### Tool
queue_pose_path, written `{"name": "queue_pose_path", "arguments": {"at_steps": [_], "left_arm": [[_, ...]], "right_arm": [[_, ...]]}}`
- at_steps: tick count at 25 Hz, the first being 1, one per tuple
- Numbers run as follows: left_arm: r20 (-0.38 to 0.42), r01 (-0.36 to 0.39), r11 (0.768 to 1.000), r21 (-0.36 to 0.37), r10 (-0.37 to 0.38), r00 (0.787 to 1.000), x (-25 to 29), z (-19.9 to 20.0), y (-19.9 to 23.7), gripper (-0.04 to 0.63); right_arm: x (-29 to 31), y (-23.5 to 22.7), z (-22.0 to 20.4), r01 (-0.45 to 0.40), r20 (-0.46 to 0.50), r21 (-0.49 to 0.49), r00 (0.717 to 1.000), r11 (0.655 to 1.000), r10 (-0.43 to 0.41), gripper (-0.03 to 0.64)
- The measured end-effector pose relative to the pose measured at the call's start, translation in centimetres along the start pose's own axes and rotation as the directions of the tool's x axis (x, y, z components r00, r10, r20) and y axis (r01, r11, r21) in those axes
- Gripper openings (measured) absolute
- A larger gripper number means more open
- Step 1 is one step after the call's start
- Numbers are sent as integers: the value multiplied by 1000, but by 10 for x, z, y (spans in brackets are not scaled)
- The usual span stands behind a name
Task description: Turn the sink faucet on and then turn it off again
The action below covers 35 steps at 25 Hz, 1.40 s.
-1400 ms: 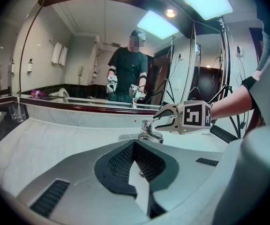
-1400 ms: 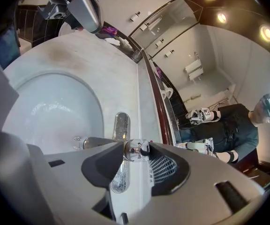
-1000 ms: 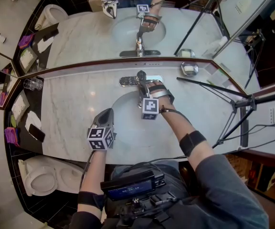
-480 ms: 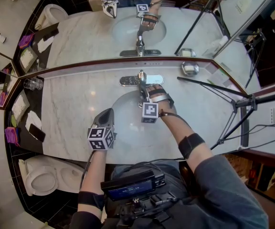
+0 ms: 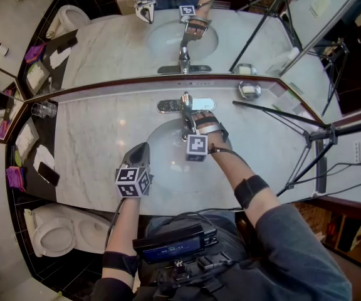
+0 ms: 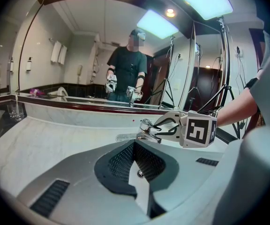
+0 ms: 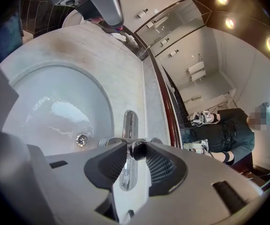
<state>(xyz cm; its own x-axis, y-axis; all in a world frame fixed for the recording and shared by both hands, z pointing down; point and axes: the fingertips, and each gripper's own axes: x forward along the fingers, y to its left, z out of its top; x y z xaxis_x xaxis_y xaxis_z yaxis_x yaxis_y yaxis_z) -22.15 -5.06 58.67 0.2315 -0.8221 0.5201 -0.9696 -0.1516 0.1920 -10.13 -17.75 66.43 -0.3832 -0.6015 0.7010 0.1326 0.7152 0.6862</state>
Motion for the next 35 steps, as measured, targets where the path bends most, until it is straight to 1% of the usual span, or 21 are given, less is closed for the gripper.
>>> {"name": "queue_pose_path", "arguments": {"at_steps": [3, 5, 9, 12, 16, 22, 24, 25, 28, 30, 31, 35], "left_arm": [[1, -2, 1000, 6, 2, 1000, 0, 0, 0, 0], [3, -4, 1000, 8, 4, 1000, -1, 1, 1, 0], [7, -5, 1000, 11, 5, 1000, -2, 3, 1, 0], [13, 1, 1000, 15, -1, 1000, -1, 6, -1, 0], [22, 14, 1000, 25, -15, 1000, 1, 11, -8, 0], [33, 29, 999, 45, -31, 999, 2, 20, -17, 0], [38, 36, 998, 52, -38, 999, 3, 23, -20, 0], [40, 39, 998, 55, -41, 998, 3, 24, -22, 0], [49, 47, 997, 64, -50, 998, 4, 29, -27, 0], [51, 51, 996, 69, -54, 997, 3, 31, -29, 0], [53, 52, 996, 71, -55, 997, 2, 32, -30, 0], [61, 52, 995, 80, -57, 997, -1, 36, -31, 0]], "right_arm": [[-1, 0, -2, 3, -9, 2, 1000, 1000, -3, 132], [-3, 1, -3, -3, -15, 27, 1000, 1000, 3, 133], [-14, 5, -5, -6, -3, 110, 1000, 994, 7, 135], [-27, 6, -9, 1, 8, 189, 1000, 982, -3, 135], [-48, -3, -14, 20, 35, 325, 999, 945, -33, 131], [-86, -17, -37, 38, 44, 506, 997, 862, -69, 61], [-96, -21, -48, 47, 47, 574, 995, 817, -90, 29], [-100, -23, -54, 46, 50, 614, 994, 788, -97, 20], [-115, -24, -69, 20, 74, 733, 991, 680, -109, 20], [-128, -24, -78, -6, 94, 805, 989, 594, -117, 19], [-133, -24, -82, -23, 106, 838, 987, 545, -120, 20], [-144, -11, -102, -109, 162, 938, 977, 329, -138, 18]]}}
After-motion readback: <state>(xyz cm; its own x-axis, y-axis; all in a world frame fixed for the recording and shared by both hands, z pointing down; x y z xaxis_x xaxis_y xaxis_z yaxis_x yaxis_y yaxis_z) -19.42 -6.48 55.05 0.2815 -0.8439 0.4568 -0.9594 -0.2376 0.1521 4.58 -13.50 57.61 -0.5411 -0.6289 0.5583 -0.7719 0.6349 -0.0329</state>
